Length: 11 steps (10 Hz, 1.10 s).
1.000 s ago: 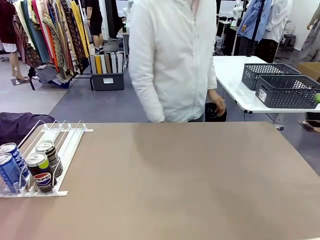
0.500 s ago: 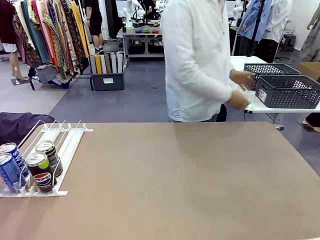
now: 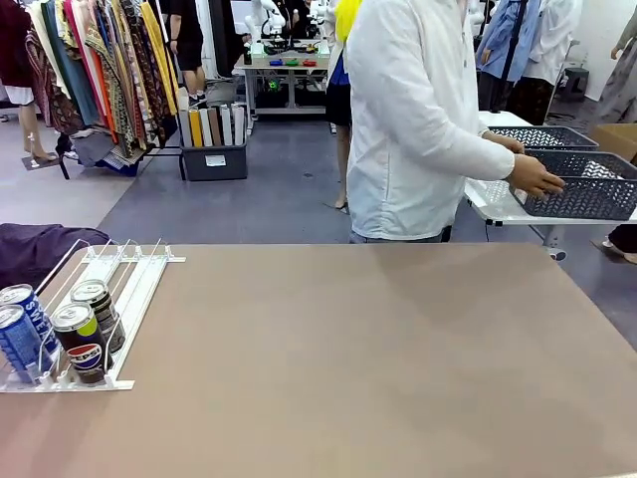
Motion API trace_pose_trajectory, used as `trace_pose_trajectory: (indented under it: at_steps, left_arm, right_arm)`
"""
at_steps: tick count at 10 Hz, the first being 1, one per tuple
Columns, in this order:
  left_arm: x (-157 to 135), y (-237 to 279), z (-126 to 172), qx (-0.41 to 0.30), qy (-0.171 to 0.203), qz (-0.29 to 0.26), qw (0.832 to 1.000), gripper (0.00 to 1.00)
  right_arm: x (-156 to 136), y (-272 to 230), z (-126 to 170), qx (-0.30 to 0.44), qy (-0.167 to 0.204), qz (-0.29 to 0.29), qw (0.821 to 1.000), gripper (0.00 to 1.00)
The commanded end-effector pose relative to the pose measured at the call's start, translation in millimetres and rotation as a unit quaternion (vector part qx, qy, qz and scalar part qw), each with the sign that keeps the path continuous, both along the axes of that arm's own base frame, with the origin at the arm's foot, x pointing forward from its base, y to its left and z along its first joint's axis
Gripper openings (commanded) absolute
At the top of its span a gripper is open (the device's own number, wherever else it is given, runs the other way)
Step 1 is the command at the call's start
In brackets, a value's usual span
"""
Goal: Retrieve and store the cans from the dispenser.
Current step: Pick up one can from the Automatic Can Dispenser and place it in the middle of the table.
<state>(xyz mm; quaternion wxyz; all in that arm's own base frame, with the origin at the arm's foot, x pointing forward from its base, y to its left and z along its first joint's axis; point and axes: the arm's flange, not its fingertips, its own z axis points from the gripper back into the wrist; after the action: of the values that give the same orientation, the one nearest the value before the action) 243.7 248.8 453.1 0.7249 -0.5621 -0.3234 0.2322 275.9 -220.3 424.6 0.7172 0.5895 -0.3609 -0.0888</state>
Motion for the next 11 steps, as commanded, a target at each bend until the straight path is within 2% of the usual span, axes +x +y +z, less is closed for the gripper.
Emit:
trace_pose_trajectory:
  at_steps: [1,3,4,5,6,8,10,11]
  left_arm:
    - [0.5,0.0,-0.2,0.000,0.000,0.000,1.000,1.00]
    - [-7.7,-22.1,26.6,0.137,0.024,-0.051,0.989,1.00]
    - [-7.1,-39.1,42.1,0.227,0.040,-0.071,0.971,1.00]
    - [-5.7,-62.7,56.0,0.315,0.045,-0.117,0.941,1.00]
    - [1.4,-92.5,66.1,0.408,0.056,-0.141,0.900,1.00]
    - [10.5,-140.8,66.9,0.528,0.082,-0.178,0.826,1.00]
    - [23.8,-166.9,53.8,0.592,0.122,-0.177,0.776,1.00]
    - [26.5,-170.6,49.9,0.613,0.133,-0.174,0.759,1.00]
  right_arm:
    - [0.0,-0.1,4.9,0.007,-0.003,0.001,1.000,1.00]
    - [0.0,-0.1,4.9,0.007,-0.003,0.001,1.000,1.00]
    - [0.0,-0.1,4.9,0.007,-0.003,0.001,1.000,1.00]
    - [0.0,-0.1,4.9,0.007,-0.003,0.001,1.000,1.00]
    - [0.0,-0.1,4.9,0.007,-0.003,0.001,1.000,1.00]
    - [0.0,-0.1,4.9,0.007,-0.003,0.001,1.000,1.00]
    - [0.0,-0.1,4.9,0.007,-0.003,0.001,1.000,1.00]
    - [0.0,-0.1,4.9,0.007,-0.003,0.001,1.000,1.00]
